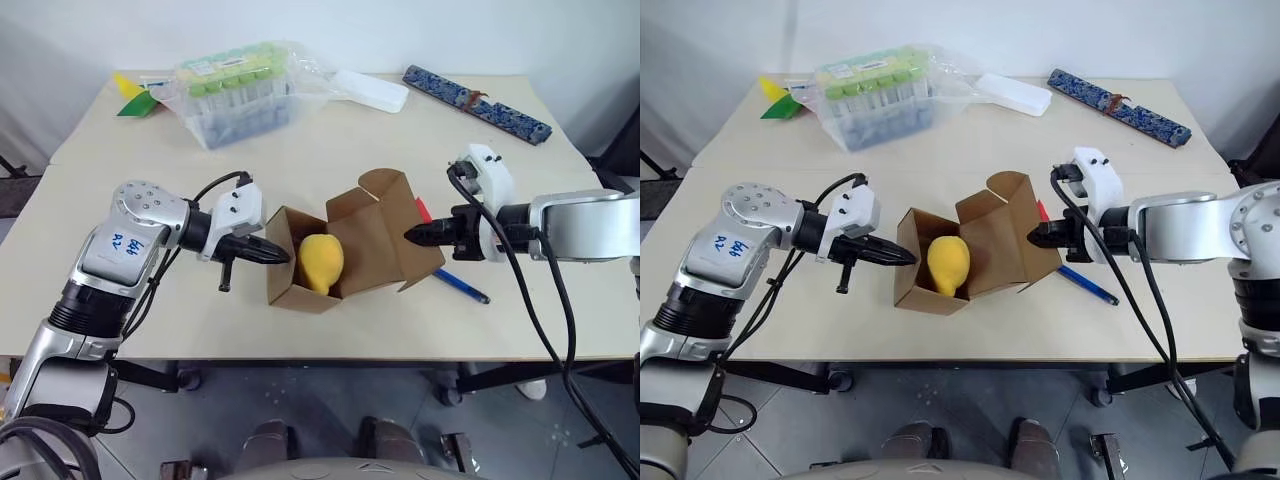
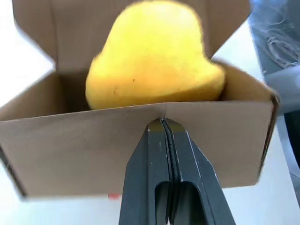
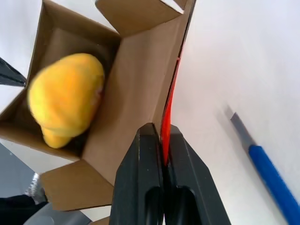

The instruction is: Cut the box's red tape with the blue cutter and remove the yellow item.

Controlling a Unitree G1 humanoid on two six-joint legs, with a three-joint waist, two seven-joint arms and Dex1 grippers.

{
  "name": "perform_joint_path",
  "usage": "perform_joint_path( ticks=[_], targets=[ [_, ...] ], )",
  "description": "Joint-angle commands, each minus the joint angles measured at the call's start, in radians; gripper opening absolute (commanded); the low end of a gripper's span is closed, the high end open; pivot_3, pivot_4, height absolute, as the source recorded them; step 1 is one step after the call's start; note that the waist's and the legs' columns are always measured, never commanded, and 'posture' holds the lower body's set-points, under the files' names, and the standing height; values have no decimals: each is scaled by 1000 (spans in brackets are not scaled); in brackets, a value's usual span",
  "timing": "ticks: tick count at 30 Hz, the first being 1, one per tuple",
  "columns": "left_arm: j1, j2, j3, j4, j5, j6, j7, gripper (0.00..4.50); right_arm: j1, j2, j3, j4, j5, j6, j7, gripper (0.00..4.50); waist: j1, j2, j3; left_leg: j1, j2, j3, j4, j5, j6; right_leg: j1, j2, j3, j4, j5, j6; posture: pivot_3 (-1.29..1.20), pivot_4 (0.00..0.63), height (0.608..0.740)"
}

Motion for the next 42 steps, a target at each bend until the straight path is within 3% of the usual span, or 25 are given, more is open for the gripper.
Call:
perform_joint_path(
  ticks=[1,12,24,37,42],
  targets=[
    [33,-35,-55,28,46,14,30,0,32,-11,2,-36,22,-22,22,21,0,0,0,0,0,-2,0,0,1,0,-1,0,0,0,0,0,150,740],
    [16,-103,-39,88,82,1,55,0,44,57,69,-18,-37,-28,52,21,-3,-1,1,-7,-1,-2,0,0,1,-5,0,-3,0,1,1,0,150,740],
    [-5,-142,-36,154,107,-31,50,0,109,130,49,-121,-392,-17,261,21,-9,-1,1,-7,-1,-1,-1,0,0,-6,1,-4,0,1,1,0,150,740],
    [-9,-138,-47,186,121,-52,33,0,147,55,-44,-249,-689,-29,608,4469,-8,-1,1,-7,-3,-1,-1,0,0,-6,1,-4,0,1,1,0,150,740],
    [-10,-138,-49,191,123,-55,32,0,181,9,-53,-281,-828,-77,751,4469,-7,-1,1,-7,-4,-1,0,0,0,-6,1,-4,0,1,1,0,150,740]
  ],
)
